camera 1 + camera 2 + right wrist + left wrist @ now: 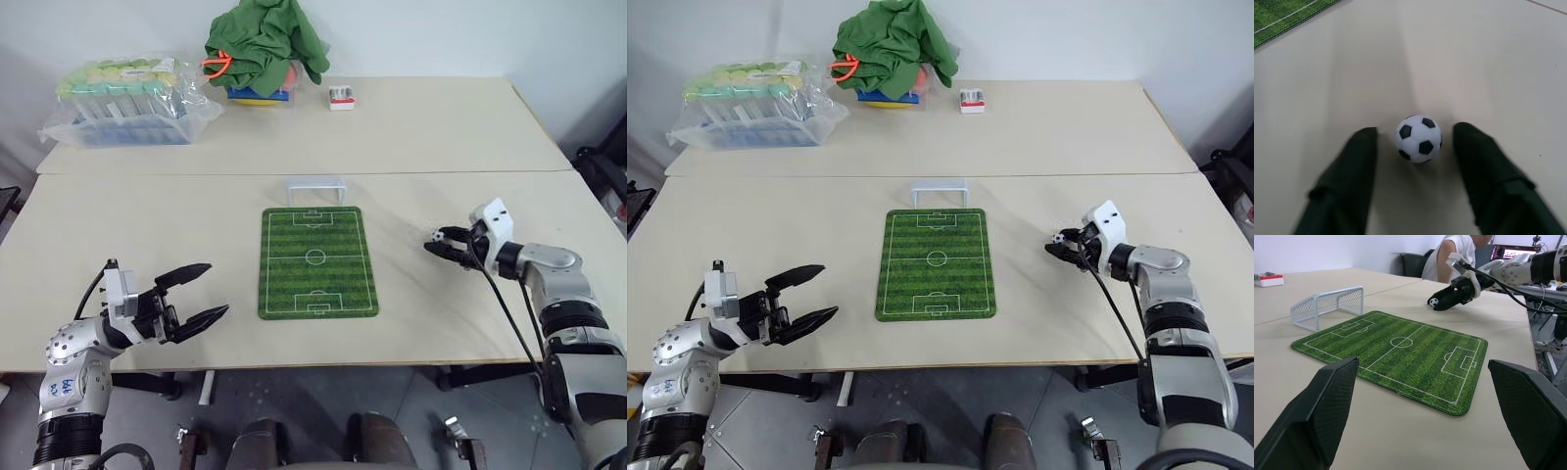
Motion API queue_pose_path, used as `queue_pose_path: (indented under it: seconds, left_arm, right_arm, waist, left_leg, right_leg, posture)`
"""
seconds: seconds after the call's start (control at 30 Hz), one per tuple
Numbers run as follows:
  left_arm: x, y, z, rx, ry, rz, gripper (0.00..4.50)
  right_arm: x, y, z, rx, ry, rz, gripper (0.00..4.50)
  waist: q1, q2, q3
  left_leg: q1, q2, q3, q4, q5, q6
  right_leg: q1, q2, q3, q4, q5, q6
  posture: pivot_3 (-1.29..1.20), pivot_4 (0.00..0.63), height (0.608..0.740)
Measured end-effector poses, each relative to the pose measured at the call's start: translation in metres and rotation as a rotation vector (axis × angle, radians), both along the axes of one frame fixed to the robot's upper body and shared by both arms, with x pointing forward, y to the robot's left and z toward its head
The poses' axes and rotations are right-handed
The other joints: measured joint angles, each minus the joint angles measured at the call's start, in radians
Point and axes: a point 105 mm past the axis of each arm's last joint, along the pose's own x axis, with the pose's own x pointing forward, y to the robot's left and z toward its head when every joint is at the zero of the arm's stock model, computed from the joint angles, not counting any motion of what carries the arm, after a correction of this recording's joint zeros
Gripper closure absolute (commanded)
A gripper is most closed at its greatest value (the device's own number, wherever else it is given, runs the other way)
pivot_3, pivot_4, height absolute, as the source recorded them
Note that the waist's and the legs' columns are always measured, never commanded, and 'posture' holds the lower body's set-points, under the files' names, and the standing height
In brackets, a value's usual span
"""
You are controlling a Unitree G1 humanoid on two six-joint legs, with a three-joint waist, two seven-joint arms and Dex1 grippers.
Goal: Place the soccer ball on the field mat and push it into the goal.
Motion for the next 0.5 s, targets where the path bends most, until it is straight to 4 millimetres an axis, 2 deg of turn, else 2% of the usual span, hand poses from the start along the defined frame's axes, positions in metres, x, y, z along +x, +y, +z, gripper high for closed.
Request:
queue_pose_path:
  seconds: [0.07, 0.27, 0.4, 0.5]
  left_arm:
    - [0.000, 0.001, 0.001, 0.001, -0.006, 0.004, 0.00]
    - [-0.002, 0.005, 0.001, 0.005, -0.019, 0.014, 0.00]
    - [-0.007, 0.011, -0.009, 0.010, 0.005, 0.018, 0.00]
    - [-0.009, 0.018, -0.015, 0.025, 0.023, 0.030, 0.00]
  right_arm:
    - [0.001, 0.001, 0.000, 0.000, -0.006, 0.003, 3.59]
    - [-0.001, 0.011, 0.010, -0.028, -0.049, 0.061, 3.65]
    - [-0.012, 0.045, 0.034, -0.054, -0.120, 0.200, 3.65]
    - [-0.031, 0.090, 0.048, -0.055, -0.140, 0.353, 3.65]
  waist:
    - [0.000, 0.000, 0.000]
    - [0.000, 0.001, 0.001]
    - [0.000, 0.002, 0.001]
    - [0.002, 0.002, 0.001]
  left_leg:
    - [0.000, 0.000, 0.000, 0.000, 0.000, 0.000]
    - [0.000, 0.000, 0.000, 0.000, 0.000, 0.000]
    - [0.000, 0.001, 0.000, -0.001, 0.000, 0.000]
    - [-0.001, 0.001, 0.000, -0.001, 0.000, 0.000]
  right_leg:
    - [0.000, 0.000, 0.000, 0.000, 0.000, 0.000]
    - [-0.001, 0.000, 0.000, 0.000, 0.000, 0.000]
    - [-0.001, 0.000, 0.000, 0.000, 0.000, 0.000]
    - [-0.001, 0.000, 0.000, 0.000, 0.000, 0.000]
  posture:
    - [0.00, 0.150, 0.740]
    - [0.00, 0.150, 0.740]
    - [0.00, 0.150, 0.740]
    - [0.00, 0.150, 0.740]
